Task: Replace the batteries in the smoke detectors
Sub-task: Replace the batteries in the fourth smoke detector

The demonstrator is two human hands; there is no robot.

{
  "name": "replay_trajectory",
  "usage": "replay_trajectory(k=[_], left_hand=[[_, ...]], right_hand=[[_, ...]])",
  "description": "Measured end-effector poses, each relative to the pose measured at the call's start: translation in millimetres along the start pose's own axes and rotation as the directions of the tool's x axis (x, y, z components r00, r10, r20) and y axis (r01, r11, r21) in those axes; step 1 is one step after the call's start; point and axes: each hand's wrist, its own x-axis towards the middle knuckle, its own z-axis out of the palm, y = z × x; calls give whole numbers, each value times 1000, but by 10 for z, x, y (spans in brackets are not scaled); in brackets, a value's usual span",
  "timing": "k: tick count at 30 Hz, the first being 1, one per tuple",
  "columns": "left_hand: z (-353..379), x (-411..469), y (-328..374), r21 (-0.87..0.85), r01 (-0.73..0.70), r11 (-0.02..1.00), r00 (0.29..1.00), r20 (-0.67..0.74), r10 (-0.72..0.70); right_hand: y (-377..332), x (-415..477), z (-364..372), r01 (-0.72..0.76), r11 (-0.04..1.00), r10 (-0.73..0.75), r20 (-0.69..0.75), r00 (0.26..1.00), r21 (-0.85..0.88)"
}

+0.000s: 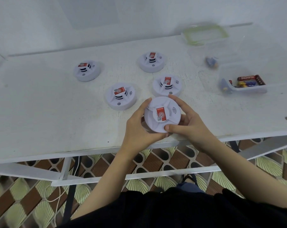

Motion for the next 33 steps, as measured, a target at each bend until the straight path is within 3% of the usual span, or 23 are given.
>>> replay_trajectory(k=[33], left_hand=[[-21, 0, -92, 16, -17, 1000, 1000, 6, 17]], right_hand=[[38, -4, -37, -42, 994, 39, 37, 999, 96]])
